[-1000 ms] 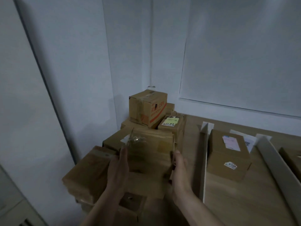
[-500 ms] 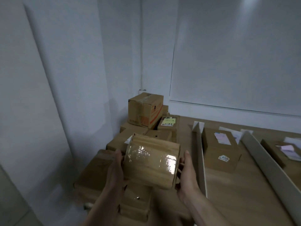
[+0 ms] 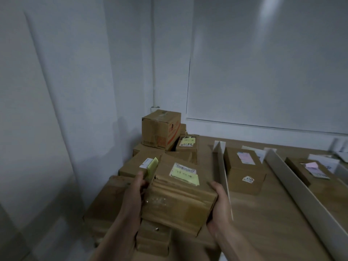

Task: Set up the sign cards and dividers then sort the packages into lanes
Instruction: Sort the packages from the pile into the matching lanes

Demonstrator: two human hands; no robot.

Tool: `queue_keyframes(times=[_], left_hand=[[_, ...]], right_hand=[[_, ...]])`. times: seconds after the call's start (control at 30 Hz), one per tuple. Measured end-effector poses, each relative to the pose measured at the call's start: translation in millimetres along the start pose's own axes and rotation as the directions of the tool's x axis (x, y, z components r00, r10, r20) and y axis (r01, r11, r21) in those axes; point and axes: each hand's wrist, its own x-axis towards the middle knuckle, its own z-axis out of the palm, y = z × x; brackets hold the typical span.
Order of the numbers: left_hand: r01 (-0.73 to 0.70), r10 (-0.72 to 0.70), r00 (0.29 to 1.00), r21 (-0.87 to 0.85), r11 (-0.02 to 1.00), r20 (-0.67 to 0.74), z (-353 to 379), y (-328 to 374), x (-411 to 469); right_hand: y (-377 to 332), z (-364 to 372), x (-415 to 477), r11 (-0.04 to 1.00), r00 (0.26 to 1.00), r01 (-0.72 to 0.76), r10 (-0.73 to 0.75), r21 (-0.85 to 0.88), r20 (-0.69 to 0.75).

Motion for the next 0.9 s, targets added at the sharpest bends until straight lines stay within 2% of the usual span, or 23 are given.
queue_keyframes(times=[0.13, 0.23, 0.43, 0.67, 0.9], left_hand=[[0.053, -0.051, 0.996, -0.032, 0.998, 0.068, 3, -1, -2], [0.031, -0.021, 0.990, -0.072, 0.997, 0.139, 7, 0, -5], [0.039, -0.008, 0.980, -0.153, 0.987, 0.200, 12, -9, 3], [-0.034, 0.062, 0.985, -0.179, 0.983, 0.158, 25, -20, 7], [-0.090, 0.121, 0.980, -0.192, 0.977, 0.157, 49, -28, 17]], right_hand=[[0, -3, -3, 0.996, 0.996, 0.089, -0.089, -0.020, 0.004], [0, -7, 0, 0.984, 0.984, 0.178, -0.178, -0.031, 0.006], [-5, -21, 9, 0.967, 0.967, 0.250, -0.247, -0.049, 0.055], [-12, -29, 11, 0.964, 0.967, 0.254, -0.252, -0.073, 0.041], [-18, -48, 20, 0.991, 0.992, 0.124, -0.123, -0.054, 0.014]])
